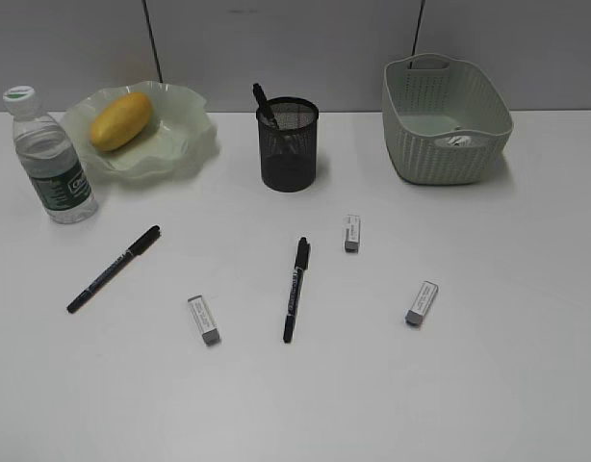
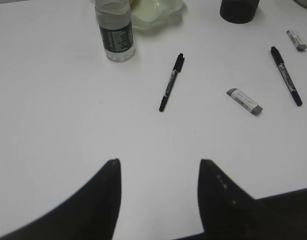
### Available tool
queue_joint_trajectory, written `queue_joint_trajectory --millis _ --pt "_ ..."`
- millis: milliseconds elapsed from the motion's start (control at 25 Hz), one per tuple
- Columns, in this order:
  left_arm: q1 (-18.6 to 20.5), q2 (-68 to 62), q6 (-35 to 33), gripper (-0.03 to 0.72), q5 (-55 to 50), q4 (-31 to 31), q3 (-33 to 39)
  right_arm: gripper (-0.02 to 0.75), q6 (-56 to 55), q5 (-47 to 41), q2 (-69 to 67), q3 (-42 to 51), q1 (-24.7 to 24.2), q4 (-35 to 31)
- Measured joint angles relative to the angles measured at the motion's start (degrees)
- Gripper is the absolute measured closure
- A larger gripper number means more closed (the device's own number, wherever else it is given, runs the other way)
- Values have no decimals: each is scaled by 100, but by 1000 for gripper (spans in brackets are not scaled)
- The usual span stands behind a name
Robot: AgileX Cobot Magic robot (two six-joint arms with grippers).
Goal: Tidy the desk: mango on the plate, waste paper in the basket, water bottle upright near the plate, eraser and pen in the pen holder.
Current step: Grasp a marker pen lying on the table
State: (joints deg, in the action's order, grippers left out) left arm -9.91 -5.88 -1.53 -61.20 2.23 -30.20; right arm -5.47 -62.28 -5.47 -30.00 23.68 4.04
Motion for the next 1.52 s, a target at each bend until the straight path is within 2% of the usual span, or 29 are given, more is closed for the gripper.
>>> queue_joint_trajectory --millis 160,360,520,720,920,1200,1400,1520 --pt "0 -212 0 307 123 5 -58 174 0 94 4 55 0 0" --pt "0 -1036 -110 279 984 62 -317 174 0 109 4 55 0 0" --pt "0 -2206 -426 214 1580 320 -533 174 0 113 4 55 0 0" --pt "0 -4158 -492 193 1754 387 -1035 174 -4 113 4 55 0 0" --pt "-164 -5944 -510 193 1586 388 -1932 174 -4 119 4 55 0 0" --pt "-847 -8093 -563 192 1054 204 -3429 174 -4 119 4 55 0 0" --pt "-907 -9503 -599 192 203 86 -4592 174 -4 124 4 55 0 0" --pt "-907 -10133 -694 192 50 18 -5046 174 -4 124 4 55 0 0"
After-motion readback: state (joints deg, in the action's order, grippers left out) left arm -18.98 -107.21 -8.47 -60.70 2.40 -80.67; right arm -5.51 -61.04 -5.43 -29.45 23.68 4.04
